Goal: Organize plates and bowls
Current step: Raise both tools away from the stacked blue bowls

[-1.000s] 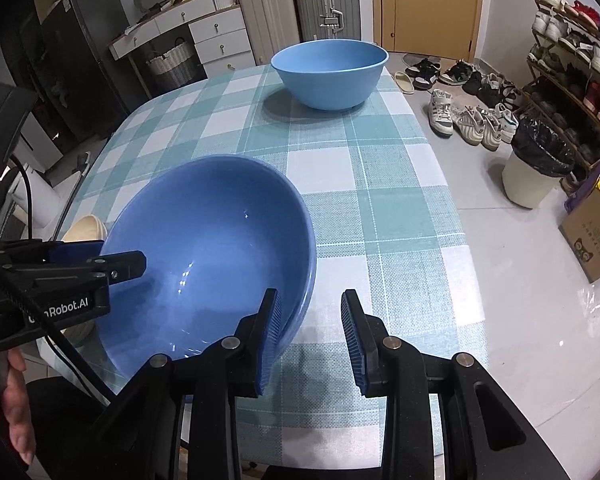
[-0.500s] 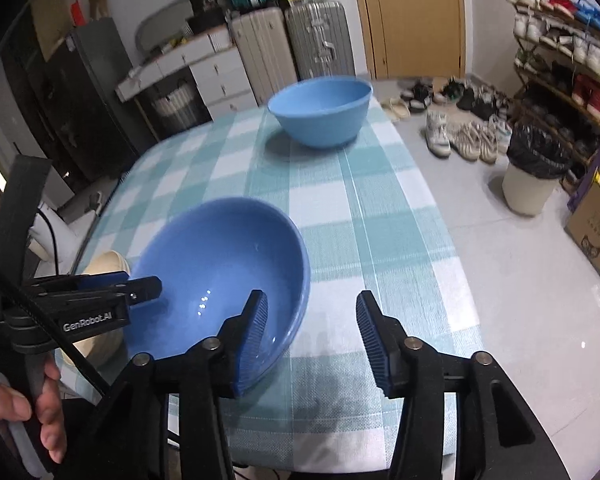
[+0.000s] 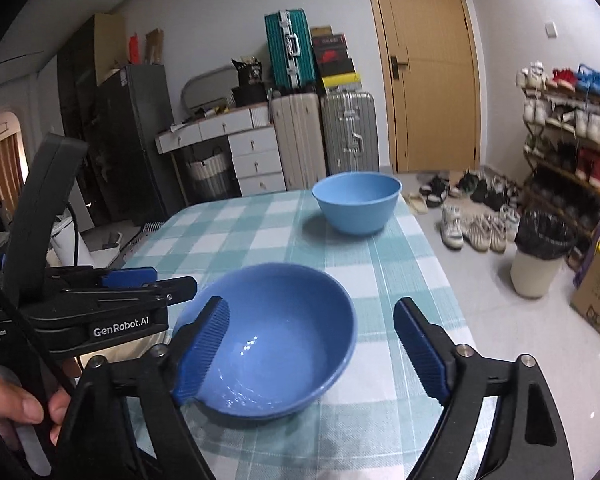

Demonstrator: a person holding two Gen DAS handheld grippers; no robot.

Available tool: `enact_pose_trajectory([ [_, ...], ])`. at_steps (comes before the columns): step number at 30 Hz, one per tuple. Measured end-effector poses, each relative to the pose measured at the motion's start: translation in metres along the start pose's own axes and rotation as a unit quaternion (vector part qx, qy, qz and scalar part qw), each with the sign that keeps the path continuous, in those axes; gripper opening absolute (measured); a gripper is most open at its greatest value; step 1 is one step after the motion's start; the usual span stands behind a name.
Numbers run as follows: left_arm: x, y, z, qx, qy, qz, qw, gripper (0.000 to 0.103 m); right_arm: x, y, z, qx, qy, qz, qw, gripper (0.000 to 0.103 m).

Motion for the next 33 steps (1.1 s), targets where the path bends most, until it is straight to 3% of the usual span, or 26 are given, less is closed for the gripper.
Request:
enact_pose_trajectory([
  [1, 0.003, 0.0, -0.004, 0.008, 0.0, 0.015, 0.9999, 0.086, 0.0, 0.001, -0.004, 0.003, 0.001, 0.004, 1.0, 0.087],
  [2, 0.005, 0.0, -0.007, 0.016, -0.002, 0.028, 0.9995, 0.09, -0.001, 0.002, -0.005, 0.003, 0.001, 0.005, 1.0, 0.087],
  [7, 0.015, 0.001, -0.015, 0.016, -0.018, 0.082, 0.9963, 0.097, -0.008, 0.004, -0.005, -0.024, -0.002, 0.006, 1.0, 0.087],
  [14, 0.014, 0.005, -0.025, 0.039, -0.01, 0.108, 0.9934, 0.099, -0.001, 0.002, -0.002, -0.04, 0.008, 0.046, 0.998, 0.097],
  [20, 0.015, 0.01, -0.017, 0.032, -0.015, 0.114, 0.9929, 0.099, 0.009, -0.001, -0.014, -0.006, 0.026, 0.072, 0.997, 0.102],
  [26, 0.028, 0.009, -0.01, 0.016, -0.026, 0.142, 0.9894, 0.1, 0.015, 0.0, -0.009, -0.013, 0.031, 0.077, 0.996, 0.102],
  [33, 0.023, 0.012, -0.012, 0.011, -0.039, 0.136, 0.9899, 0.101, 0.012, 0.002, -0.005, -0.025, 0.029, 0.064, 0.997, 0.102],
])
Point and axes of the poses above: each gripper's, at about its wrist camera, not at the fingertips, and x roughly against the way its jaws point, z to its right, y to its underside, the point moved 4 cm from there along -x, roughly the way its jaws point, and after that the axes turned 1 degree about -y, right-handed, at the moved point
